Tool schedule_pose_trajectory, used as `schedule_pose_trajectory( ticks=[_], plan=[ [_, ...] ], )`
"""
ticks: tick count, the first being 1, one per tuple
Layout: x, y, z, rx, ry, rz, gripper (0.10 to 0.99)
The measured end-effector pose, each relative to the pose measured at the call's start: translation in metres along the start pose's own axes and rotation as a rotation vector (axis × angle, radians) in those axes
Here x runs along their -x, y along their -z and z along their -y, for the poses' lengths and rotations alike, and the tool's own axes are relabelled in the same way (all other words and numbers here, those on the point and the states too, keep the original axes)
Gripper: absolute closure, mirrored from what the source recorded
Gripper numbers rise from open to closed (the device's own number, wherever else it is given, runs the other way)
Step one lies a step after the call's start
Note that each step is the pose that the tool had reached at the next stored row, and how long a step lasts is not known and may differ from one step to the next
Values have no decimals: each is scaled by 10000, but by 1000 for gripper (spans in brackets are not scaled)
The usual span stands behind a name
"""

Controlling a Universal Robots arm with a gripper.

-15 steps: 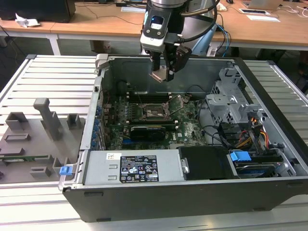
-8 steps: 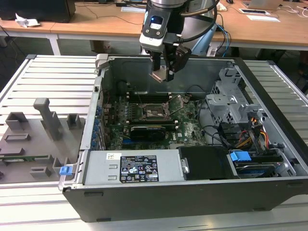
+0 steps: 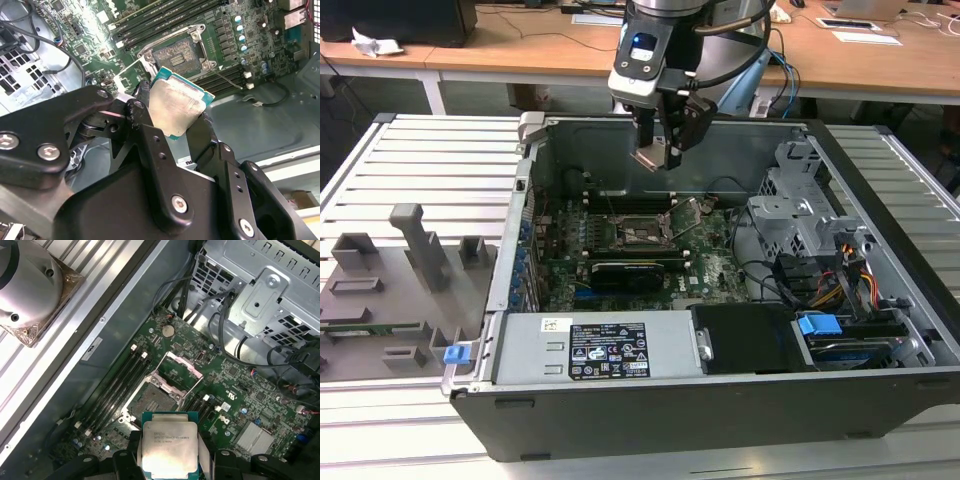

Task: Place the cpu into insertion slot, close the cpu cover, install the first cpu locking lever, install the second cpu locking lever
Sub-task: 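Place the cpu into insertion slot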

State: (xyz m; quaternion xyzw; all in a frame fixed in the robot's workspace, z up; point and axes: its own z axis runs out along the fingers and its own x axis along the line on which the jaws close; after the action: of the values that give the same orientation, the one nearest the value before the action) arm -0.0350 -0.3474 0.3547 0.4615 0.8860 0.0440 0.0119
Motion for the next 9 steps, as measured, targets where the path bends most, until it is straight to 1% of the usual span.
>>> schedule_pose_trajectory(
  ticks=[9],
  plan=[
    [0,-3,0,4,-198,18,549]
  ],
)
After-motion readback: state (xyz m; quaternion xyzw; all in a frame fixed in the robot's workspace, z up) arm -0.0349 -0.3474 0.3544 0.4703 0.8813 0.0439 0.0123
